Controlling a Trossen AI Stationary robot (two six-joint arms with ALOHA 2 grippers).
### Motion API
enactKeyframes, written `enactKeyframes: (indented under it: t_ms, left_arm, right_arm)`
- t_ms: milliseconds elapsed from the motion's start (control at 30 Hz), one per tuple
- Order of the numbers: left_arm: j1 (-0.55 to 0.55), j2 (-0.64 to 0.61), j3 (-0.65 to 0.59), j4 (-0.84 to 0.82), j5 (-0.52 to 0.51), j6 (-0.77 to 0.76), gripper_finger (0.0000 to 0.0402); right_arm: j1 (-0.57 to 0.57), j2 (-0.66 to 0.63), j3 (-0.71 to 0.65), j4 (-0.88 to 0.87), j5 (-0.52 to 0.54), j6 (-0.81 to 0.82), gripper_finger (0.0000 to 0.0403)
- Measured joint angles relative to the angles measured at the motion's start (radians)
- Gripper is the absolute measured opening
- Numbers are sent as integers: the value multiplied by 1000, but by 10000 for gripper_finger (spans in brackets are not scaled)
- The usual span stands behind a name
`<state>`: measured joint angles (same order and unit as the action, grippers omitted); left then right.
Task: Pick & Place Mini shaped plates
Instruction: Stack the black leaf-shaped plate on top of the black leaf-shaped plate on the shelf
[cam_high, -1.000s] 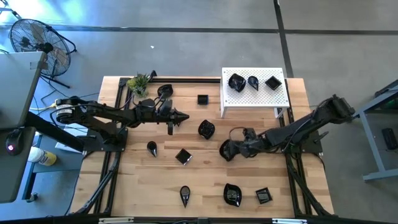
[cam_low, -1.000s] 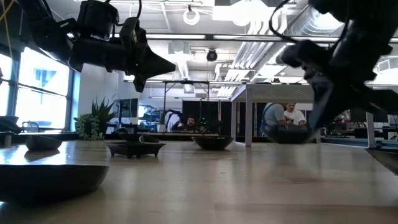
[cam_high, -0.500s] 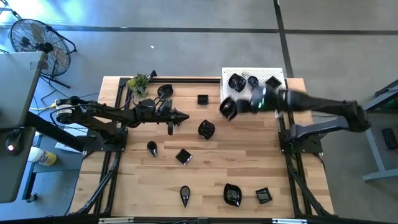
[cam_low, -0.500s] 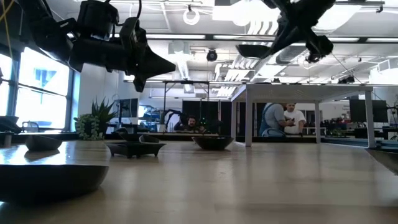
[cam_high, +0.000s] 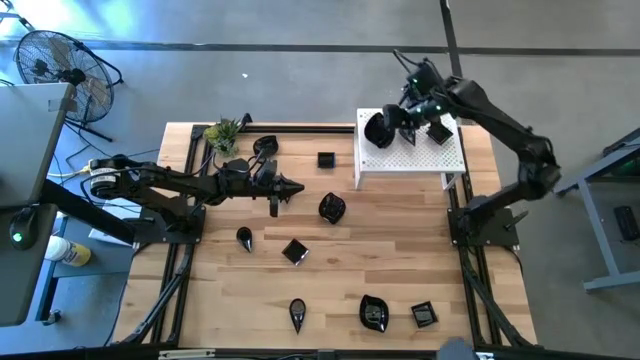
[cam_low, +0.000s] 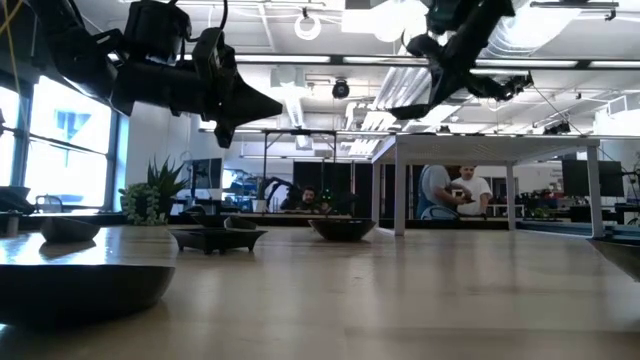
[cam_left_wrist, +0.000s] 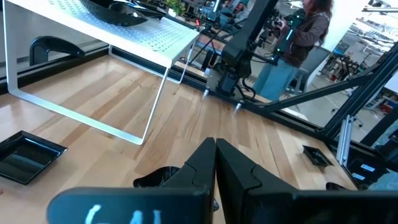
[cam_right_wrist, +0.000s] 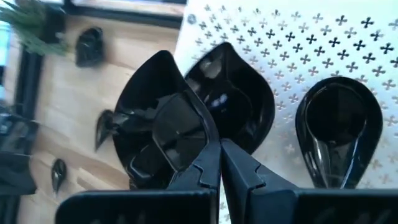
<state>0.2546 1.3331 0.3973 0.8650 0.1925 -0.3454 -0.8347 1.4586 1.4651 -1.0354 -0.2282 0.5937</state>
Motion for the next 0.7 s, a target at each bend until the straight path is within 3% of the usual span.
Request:
enactKeyframes:
  t_ms: [700]
  left_arm:
    - [0,0,0,-2,2,0,9]
  right_arm:
    - [-64,48,24,-54,21,-64,0]
